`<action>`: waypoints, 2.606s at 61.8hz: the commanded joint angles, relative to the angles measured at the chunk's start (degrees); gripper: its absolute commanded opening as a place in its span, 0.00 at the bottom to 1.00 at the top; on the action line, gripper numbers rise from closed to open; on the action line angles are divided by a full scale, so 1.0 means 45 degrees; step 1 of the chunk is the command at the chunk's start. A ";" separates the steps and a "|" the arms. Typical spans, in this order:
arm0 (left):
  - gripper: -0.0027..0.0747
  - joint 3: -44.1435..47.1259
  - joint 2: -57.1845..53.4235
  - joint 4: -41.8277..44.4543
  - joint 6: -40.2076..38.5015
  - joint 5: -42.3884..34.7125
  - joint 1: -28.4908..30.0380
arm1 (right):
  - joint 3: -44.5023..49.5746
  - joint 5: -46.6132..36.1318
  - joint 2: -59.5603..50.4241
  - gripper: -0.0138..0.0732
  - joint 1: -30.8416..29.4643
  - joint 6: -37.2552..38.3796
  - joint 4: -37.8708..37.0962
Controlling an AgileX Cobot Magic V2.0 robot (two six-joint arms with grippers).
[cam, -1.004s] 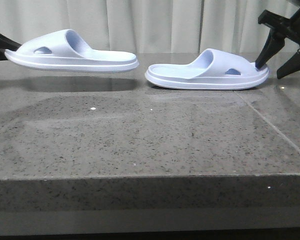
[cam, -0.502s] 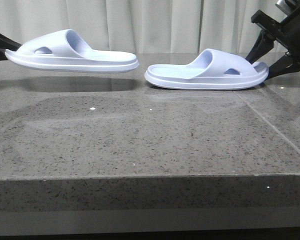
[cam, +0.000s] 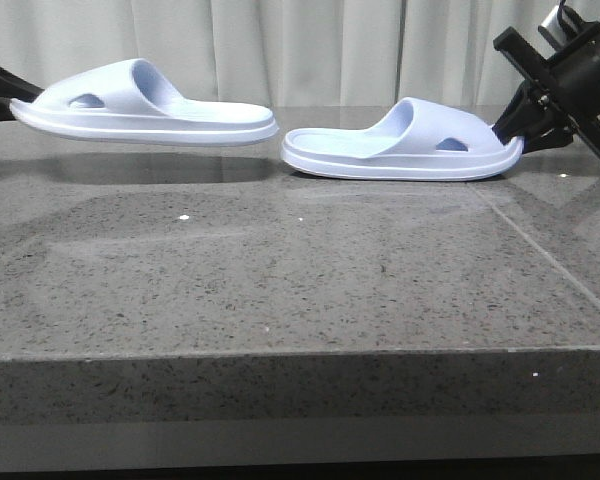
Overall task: Insert blue slippers together front up
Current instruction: 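Grasp the toe end of the other slipper with the right gripper and lift, then move both grippers together, sliding the right slipper into the left slipper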
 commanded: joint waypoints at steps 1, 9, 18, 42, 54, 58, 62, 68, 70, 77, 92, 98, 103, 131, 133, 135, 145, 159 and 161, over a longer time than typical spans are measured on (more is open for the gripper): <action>0.01 -0.0286 -0.0760 -0.0946 -0.0013 0.1101 0.0008 | -0.0052 0.0764 -0.0400 0.02 -0.0119 -0.0249 -0.0280; 0.01 -0.0286 -0.0760 -0.0996 -0.0013 0.1101 0.0008 | -0.0052 0.1282 -0.0400 0.02 -0.0579 -0.0259 0.0231; 0.01 -0.0286 -0.0760 -0.0996 -0.0013 0.1101 0.0008 | -0.0052 0.2190 -0.0400 0.02 -0.1336 -0.0919 0.1875; 0.01 -0.0286 -0.0760 -0.0996 -0.0013 0.1234 -0.0017 | -0.0052 0.4295 -0.0400 0.02 -0.2509 -0.2033 0.5597; 0.01 -0.0286 -0.0760 -0.0996 -0.0013 0.1234 -0.0017 | -0.0052 0.4546 -0.0400 0.02 -0.2479 -0.2043 0.6602; 0.01 -0.0286 -0.0760 -0.0996 -0.0013 0.1234 -0.0017 | -0.0052 0.4561 -0.0400 0.02 -0.2479 -0.2043 0.6863; 0.01 -0.0286 -0.0760 -0.0996 -0.0013 0.1234 -0.0017 | -0.0052 0.4548 -0.0400 0.02 -0.2364 -0.2043 0.6931; 0.01 -0.0286 -0.0760 -0.0996 -0.0013 0.1252 -0.0066 | -0.0052 0.4435 -0.0400 0.02 -0.2116 -0.2043 0.6931; 0.01 -0.0286 -0.0760 -0.0996 -0.0013 0.1252 -0.0101 | -0.0052 0.4309 -0.0400 0.02 -0.1960 -0.2043 0.6931; 0.01 -0.0286 -0.0760 -0.1146 -0.0013 0.1252 -0.0330 | -0.0052 0.3829 -0.0400 0.02 -0.1434 -0.2043 0.6931; 0.01 -0.0286 -0.0760 -0.1437 -0.0064 0.1252 -0.0980 | -0.0052 0.2787 -0.0400 0.02 -0.0372 -0.2031 0.6931; 0.01 -0.0286 -0.0760 -0.1627 -0.0403 0.1252 -0.1185 | -0.0052 0.2472 -0.0400 0.02 -0.0054 -0.2022 0.6931; 0.01 -0.0286 -0.0760 -0.2089 -0.0426 0.1252 -0.1375 | -0.0052 0.2237 -0.0400 0.02 0.0166 -0.2022 0.6931; 0.01 -0.0286 -0.0760 -0.2775 -0.0626 0.1252 -0.2235 | -0.0052 0.2308 0.0134 0.02 0.0953 -0.1923 0.6962; 0.01 -0.0286 -0.0760 -0.2810 -0.0626 0.1252 -0.2281 | -0.0052 0.2308 0.0160 0.02 0.1024 -0.1923 0.6962; 0.01 -0.0286 -0.0760 -0.2802 -0.0626 0.1252 -0.2321 | -0.0052 0.2299 0.0195 0.02 0.1077 -0.1923 0.6962; 0.01 -0.0286 -0.0760 -0.2954 -0.0626 0.1252 -0.2505 | -0.0052 0.2282 0.0252 0.02 0.1431 -0.1923 0.7046; 0.01 -0.0286 -0.0760 -0.3393 -0.0626 0.1230 -0.2917 | -0.0052 0.2295 0.0252 0.02 0.1942 -0.1923 0.7463; 0.01 -0.0286 -0.0760 -0.3422 -0.0598 0.1206 -0.2944 | -0.0052 0.2295 0.0252 0.02 0.2041 -0.1923 0.7566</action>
